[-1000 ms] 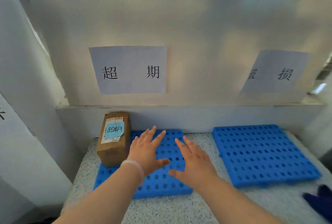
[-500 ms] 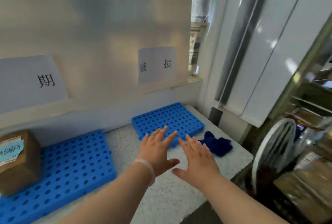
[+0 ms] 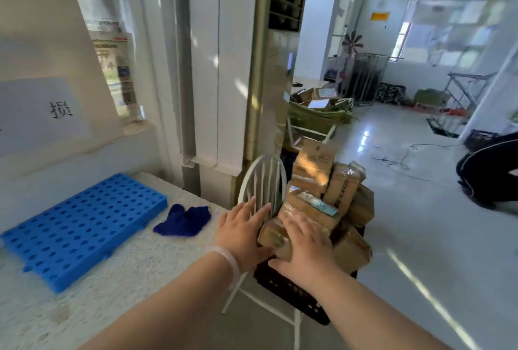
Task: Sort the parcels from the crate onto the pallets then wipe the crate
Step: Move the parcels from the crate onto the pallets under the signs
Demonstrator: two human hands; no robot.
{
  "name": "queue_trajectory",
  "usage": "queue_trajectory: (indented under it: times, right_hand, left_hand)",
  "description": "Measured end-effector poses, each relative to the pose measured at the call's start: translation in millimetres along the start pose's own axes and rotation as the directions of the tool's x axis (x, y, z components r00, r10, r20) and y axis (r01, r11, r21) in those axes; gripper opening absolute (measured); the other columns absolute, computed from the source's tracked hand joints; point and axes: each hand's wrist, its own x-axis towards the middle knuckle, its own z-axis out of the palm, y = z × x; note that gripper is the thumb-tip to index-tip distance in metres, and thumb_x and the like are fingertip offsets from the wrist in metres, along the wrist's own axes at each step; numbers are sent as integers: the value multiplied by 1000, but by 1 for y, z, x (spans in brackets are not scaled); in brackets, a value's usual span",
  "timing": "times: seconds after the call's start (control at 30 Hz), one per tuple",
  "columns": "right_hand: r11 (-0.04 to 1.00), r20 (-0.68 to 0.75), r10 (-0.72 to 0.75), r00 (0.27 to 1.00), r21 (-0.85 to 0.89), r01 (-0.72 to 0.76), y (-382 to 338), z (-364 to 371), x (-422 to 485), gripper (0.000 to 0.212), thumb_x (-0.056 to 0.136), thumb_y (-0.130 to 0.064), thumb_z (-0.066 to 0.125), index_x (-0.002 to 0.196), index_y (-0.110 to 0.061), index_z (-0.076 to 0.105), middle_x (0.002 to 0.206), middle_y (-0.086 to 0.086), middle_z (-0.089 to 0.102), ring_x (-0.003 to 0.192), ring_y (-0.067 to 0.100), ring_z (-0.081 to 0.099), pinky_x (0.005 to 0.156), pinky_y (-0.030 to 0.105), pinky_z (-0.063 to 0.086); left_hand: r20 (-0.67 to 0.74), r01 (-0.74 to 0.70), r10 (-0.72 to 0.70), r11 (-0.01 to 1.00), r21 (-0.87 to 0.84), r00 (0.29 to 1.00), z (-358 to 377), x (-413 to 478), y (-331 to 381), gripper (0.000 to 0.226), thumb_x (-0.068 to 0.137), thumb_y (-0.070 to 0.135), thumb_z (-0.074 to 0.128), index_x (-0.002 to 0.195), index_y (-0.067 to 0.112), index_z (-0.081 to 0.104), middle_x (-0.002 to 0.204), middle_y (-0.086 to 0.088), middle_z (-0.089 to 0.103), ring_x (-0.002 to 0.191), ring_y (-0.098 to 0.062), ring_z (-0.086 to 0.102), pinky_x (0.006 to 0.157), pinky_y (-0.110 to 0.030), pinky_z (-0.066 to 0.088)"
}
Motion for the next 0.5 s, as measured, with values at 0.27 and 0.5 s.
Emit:
queue_trajectory:
  times: [0.27, 0.5]
  right_hand:
    - [976, -9, 214, 977, 35, -214, 86, -16, 24, 94, 89, -53, 62, 156, -36, -2, 164, -5, -7, 151, 19, -3, 122, 41, 3]
    - [940, 12, 330, 944, 91, -329, 122, -19, 109, 86, 90, -62, 53, 155, -39, 1, 164, -11, -5, 151, 16, -1, 121, 42, 12]
  left_hand:
    - [58, -130, 132, 991, -37, 989, 27, 91, 56, 89, 86, 63, 55, 153, 45, 0, 164, 8, -5, 151, -19, 0, 122, -44, 7]
    - [103, -143, 151, 986, -82, 983, 49, 192, 51, 81, 90, 60, 52, 153, 45, 4, 164, 6, -1, 151, -21, 5, 122, -45, 11]
